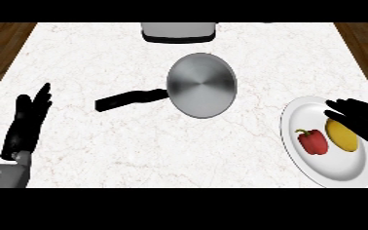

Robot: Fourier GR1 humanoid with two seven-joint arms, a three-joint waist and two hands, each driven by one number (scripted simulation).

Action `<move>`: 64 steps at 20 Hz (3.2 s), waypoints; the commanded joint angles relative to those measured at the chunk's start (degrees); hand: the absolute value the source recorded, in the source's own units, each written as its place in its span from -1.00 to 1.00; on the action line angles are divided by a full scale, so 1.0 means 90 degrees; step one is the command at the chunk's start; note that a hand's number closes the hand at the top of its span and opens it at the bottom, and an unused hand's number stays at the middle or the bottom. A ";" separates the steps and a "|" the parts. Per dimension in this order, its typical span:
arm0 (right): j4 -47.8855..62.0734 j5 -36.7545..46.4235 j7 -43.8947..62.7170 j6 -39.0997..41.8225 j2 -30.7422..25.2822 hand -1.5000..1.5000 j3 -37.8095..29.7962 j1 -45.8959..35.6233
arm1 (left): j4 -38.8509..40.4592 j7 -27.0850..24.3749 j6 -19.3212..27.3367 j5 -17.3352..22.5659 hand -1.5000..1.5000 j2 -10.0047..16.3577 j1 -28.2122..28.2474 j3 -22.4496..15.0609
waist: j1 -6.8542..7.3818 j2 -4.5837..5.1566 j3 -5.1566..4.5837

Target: Pick the bell pepper from the plate and place it in the pan

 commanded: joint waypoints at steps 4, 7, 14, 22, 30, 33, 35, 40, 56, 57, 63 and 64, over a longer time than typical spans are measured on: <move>0.0262 0.1238 0.0643 0.0370 0.0671 -1.00 0.0748 -0.0405 | 0.0145 0.0164 -0.0159 -0.0196 0.00 -0.0158 -0.0211 0.0116 | 0.0039 0.0009 0.0007; 0.0188 0.1792 0.0625 0.0198 0.1015 -1.00 0.0955 -0.0151 | -0.0677 0.0293 -0.0254 -0.0147 0.00 -0.0116 0.0413 0.0214 | 0.0050 -0.0004 0.0009; 0.0714 0.2693 0.0354 -0.0150 0.1393 -1.00 0.0714 -0.0165 | 0.0037 -0.0091 -0.0456 -0.0364 0.00 -0.0294 0.0052 0.0506 | 0.0018 0.0002 0.0007; 0.1454 0.3370 0.0055 0.0029 0.2027 -1.00 0.0850 -0.0581 | -0.0297 0.0125 -0.0312 -0.0828 0.00 -0.0716 0.0140 0.0440 | 0.0038 0.0003 0.0007; 0.1477 0.3667 -0.0500 -0.0026 0.2292 -1.00 0.0409 -0.0267 | 0.0093 0.0138 -0.0584 -0.0930 0.00 -0.0804 -0.0182 0.0849 | 0.0009 0.0003 0.0007; 0.1669 0.3952 -0.0599 -0.0223 0.2425 -1.00 0.0433 -0.0161 | -0.0455 0.0365 -0.0931 -0.0755 0.00 -0.0630 0.0167 0.1029 | 0.0023 -0.0002 0.0008; 0.2404 0.4418 -0.0419 -0.0460 0.2846 -1.00 0.0824 -0.0634 | 0.0058 0.0140 -0.0715 -0.1016 0.00 -0.0756 -0.0269 0.0995 | 0.0026 0.0008 0.0007; 0.2218 0.4592 -0.0396 -0.0230 0.2871 -1.00 0.0572 -0.0593 | -0.0634 0.0423 -0.1190 -0.0774 0.00 -0.0523 0.0121 0.1325 | 0.0036 0.0000 0.0008; 0.3329 0.5421 -0.1097 -0.1747 0.3208 1.00 0.0279 -0.1096 | -0.0381 0.0240 -0.0989 -0.1311 0.00 -0.1045 0.0069 0.1253 | 0.0036 0.0001 0.0008; 0.2859 0.5221 -0.1033 -0.0932 0.3157 1.00 0.0230 -0.1349 | 0.0140 0.0192 -0.1077 -0.1325 0.00 -0.0938 -0.0400 0.1325 | 0.0020 0.0003 0.0006; 0.2848 0.5077 0.1240 -0.0952 0.4609 1.00 -0.0427 -0.0373 | -0.0120 0.0171 -0.0990 -0.1215 0.00 -0.0859 0.0112 0.1540 | -0.0312 -0.0102 -0.0013; 0.2829 0.4973 0.1647 -0.0954 0.4859 1.00 -0.0667 -0.0159 | -0.0104 0.0263 -0.0950 -0.1226 0.00 -0.0858 0.0126 0.1563 | -0.0522 -0.0140 -0.0015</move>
